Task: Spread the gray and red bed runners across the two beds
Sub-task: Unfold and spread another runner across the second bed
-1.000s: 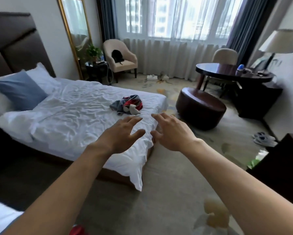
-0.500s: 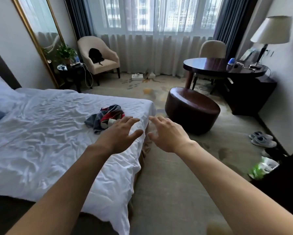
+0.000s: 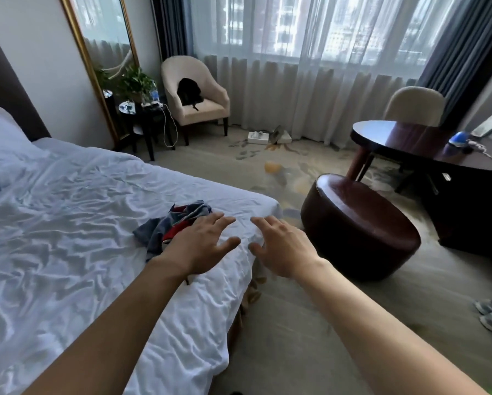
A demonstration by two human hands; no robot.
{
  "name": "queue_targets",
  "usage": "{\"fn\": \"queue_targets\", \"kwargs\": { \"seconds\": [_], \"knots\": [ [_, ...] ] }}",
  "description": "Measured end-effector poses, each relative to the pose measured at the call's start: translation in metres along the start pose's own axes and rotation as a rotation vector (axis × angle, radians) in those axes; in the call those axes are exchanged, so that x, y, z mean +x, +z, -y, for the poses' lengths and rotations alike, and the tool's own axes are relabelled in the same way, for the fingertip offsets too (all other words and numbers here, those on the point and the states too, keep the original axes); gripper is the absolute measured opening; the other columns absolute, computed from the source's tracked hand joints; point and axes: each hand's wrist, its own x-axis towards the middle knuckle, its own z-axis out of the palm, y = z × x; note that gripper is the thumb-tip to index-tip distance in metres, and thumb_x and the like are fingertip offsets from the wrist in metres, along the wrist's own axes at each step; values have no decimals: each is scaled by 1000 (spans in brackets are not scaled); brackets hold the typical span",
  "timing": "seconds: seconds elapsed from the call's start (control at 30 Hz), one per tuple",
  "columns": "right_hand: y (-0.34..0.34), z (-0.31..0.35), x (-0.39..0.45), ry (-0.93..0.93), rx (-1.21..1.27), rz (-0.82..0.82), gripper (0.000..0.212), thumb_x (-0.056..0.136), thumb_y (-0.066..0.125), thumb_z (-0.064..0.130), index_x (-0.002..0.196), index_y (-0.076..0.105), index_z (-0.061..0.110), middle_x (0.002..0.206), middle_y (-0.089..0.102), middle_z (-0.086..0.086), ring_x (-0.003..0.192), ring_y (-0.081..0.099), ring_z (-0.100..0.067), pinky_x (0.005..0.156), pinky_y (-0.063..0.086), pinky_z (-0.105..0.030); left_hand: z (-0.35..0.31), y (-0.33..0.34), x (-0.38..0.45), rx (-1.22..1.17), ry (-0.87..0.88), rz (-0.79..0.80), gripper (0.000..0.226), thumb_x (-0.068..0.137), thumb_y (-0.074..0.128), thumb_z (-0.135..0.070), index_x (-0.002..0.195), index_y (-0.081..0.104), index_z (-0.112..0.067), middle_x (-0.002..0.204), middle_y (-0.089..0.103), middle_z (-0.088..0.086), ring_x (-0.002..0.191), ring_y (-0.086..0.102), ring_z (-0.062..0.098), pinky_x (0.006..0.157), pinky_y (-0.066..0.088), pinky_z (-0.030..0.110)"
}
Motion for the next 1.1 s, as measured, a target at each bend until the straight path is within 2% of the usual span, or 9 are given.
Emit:
{"fn": "queue_targets", "kwargs": {
  "seconds": [0.17, 0.33, 0.57, 0.73, 0.83, 0.93, 1.1],
  "knots": [
    [25, -29, 123, -76, -6, 77, 64, 94, 51, 53, 149, 32, 28, 146, 48, -2, 130, 49, -25, 96, 48, -44, 51, 3, 96, -41, -84, 30, 64, 93, 31, -68, 150, 28, -40, 161, 22, -13, 147, 22, 10, 114, 28, 38],
    [46, -30, 240, -218, -1, 151, 58, 93, 50, 54, 144, 38, 30, 139, 53, 1, 125, 51, -24, 95, 47, -41, 108, -11, 148, -58, -233, 5, 58, 97, 39, -60, 149, 33, -36, 159, 28, -9, 143, 29, 14, 116, 28, 36],
    [112, 15, 384, -613, -16, 315, 55, 93, 54, 50, 143, 42, 29, 141, 50, 2, 127, 50, -24, 96, 47, -39, 185, 0, 189, -98, -597, -46, 63, 96, 38, -62, 151, 30, -33, 158, 27, -9, 145, 26, 15, 113, 34, 41],
    [169, 37, 441, -852, -56, 451, 52, 94, 51, 49, 140, 44, 26, 134, 53, -1, 123, 53, -24, 92, 50, -42, 224, 29, 198, -220, -874, -74, 63, 96, 39, -62, 151, 29, -33, 160, 22, -8, 144, 24, 15, 111, 36, 41],
    [204, 44, 461, -909, -61, 535, 48, 94, 50, 49, 137, 45, 27, 132, 55, 0, 122, 53, -23, 92, 49, -41, 242, 50, 197, -281, -986, -66, 63, 97, 37, -62, 151, 28, -32, 160, 22, -9, 144, 24, 15, 110, 37, 42],
    [236, 48, 473, -966, -99, 601, 53, 93, 51, 47, 141, 42, 27, 135, 53, -1, 126, 50, -24, 94, 48, -40, 259, 77, 193, -334, -1060, -46, 63, 97, 37, -61, 152, 26, -33, 160, 21, -11, 145, 23, 13, 110, 36, 42],
    [296, 50, 489, -945, -155, 665, 51, 93, 51, 46, 140, 43, 25, 133, 52, 0, 124, 51, -24, 92, 46, -37, 291, 132, 184, -409, -1104, -12, 60, 98, 38, -58, 152, 24, -34, 161, 21, -10, 145, 23, 13, 110, 36, 40]
  ]
}}
